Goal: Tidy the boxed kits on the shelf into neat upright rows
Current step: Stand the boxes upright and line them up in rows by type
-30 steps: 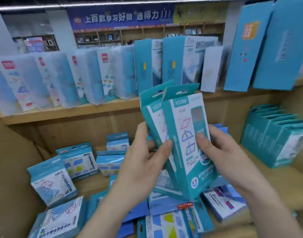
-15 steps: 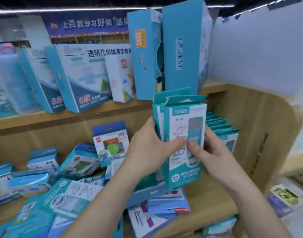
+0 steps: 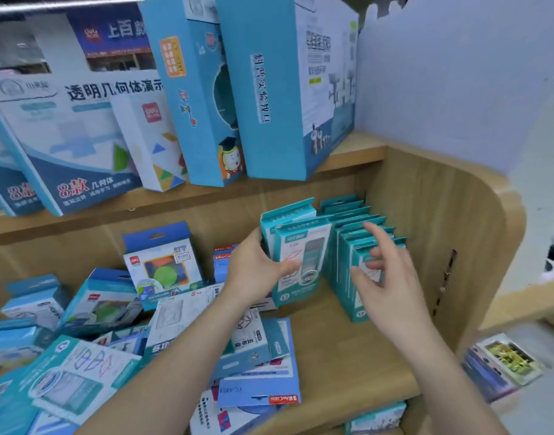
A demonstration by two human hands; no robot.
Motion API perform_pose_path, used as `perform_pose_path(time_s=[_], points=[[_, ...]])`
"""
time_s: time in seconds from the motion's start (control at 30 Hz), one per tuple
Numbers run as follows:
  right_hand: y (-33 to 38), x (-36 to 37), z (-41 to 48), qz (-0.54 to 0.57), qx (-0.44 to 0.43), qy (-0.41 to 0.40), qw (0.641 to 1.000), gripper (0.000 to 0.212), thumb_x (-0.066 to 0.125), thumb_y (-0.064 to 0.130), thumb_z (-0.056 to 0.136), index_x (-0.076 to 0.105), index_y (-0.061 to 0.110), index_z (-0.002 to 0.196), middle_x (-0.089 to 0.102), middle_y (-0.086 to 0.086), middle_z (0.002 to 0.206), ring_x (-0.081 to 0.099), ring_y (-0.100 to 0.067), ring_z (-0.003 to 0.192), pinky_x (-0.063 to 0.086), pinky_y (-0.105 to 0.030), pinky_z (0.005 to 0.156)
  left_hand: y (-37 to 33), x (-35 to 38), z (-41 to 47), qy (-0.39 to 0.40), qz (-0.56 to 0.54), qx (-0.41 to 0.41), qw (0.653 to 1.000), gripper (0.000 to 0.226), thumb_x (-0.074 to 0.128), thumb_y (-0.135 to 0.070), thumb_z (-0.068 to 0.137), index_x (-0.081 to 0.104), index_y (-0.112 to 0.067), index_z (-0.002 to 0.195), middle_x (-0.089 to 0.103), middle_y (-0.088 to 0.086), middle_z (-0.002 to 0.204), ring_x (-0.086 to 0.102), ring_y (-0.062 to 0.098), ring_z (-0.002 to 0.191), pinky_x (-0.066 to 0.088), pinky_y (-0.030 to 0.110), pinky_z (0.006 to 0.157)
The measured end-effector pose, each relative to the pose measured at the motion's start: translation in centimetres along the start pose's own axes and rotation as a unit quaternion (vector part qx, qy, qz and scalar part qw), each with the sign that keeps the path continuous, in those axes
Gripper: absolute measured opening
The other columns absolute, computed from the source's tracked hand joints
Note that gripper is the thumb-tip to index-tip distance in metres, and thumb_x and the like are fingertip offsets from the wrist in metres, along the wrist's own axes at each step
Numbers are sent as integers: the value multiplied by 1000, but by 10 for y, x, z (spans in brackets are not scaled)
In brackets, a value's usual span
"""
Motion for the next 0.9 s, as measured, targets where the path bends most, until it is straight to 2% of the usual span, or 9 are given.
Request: perform_pose_path(time_s=[0.1, 0.17, 0.27, 0.43, 0.53, 0.6, 0.73, 0.8, 0.9], points=[[-9, 1, -1, -13, 3, 2, 1000, 64, 58, 14, 91, 31, 43, 142, 41, 6, 116, 48, -5, 104, 41, -15, 82, 27, 23, 13, 8, -15, -53, 998, 48, 87, -14, 63, 59, -25, 101, 70, -10, 101, 66, 8, 91, 54, 34, 83], [-9, 8, -6, -27, -13, -4, 1000, 59, 58, 13, 91, 36, 39, 139, 45, 9, 108, 49, -1, 99, 42, -15, 80, 37, 41, 17, 24, -31, -73, 997, 50, 86, -11, 63, 59, -23, 104, 71, -6, 103, 66, 11, 94, 54, 39, 87], [-18, 37, -14, -48, -17, 45, 998, 54, 58, 15, 90, 39, 34, 137, 49, 15, 102, 51, -1, 97, 48, -24, 82, 45, 64, 20, 48, -67, -98, 992, 54, 83, -3, 65, 55, -18, 109, 70, -1, 106, 66, 14, 94, 54, 37, 86], [-52, 85, -24, -18, 74, 156, 985, 62, 57, 16, 92, 28, 28, 145, 53, 8, 115, 56, -8, 104, 43, -21, 86, 40, 61, 28, 65, -72, -108, 989, 62, 78, 4, 70, 44, -17, 117, 65, 2, 104, 65, 17, 93, 53, 35, 78], [-71, 106, -26, 53, 151, 167, 973, 69, 59, 14, 91, 22, 26, 148, 54, 10, 120, 58, -11, 105, 47, -33, 95, 24, 51, 39, 76, 20, -64, 995, 68, 81, -3, 69, 44, -17, 125, 65, 0, 108, 64, 19, 98, 53, 40, 87], [-77, 118, -27, 127, 197, 160, 959, 75, 58, 7, 90, 17, 24, 150, 50, 10, 125, 51, -6, 108, 44, -30, 97, 18, 54, 44, 104, 117, -36, 987, 67, 82, -12, 68, 47, -18, 125, 66, -1, 110, 64, 18, 99, 53, 40, 87], [-77, 137, -22, 240, 230, 141, 932, 81, 56, 0, 87, 12, 27, 150, 55, 14, 122, 56, 2, 99, 47, -16, 80, 23, 62, 46, 123, 167, -33, 978, 52, 79, -17, 72, 44, -22, 109, 68, 0, 105, 65, 20, 93, 58, 43, 76], [-76, 143, -16, 268, 229, 137, 926, 83, 56, 2, 87, 10, 31, 150, 56, 20, 116, 55, 7, 97, 45, -10, 72, 23, 61, 52, 94, 166, -27, 981, 52, 79, -17, 73, 44, -20, 113, 68, 2, 108, 65, 21, 96, 56, 43, 79], [-74, 149, -5, 283, 228, 133, 922, 86, 55, 1, 85, 9, 37, 149, 56, 22, 109, 55, 11, 89, 44, -11, 69, 20, 60, 59, 63, 181, -18, 981, 55, 76, -19, 77, 44, -16, 122, 66, 4, 116, 62, 22, 106, 52, 38, 85]])
Point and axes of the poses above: each hand's wrist, its own z-axis towards the middle knuckle, its own x-axis out of the palm, y = z × x, the point moved 9 cm from there along z, towards the middle knuckle
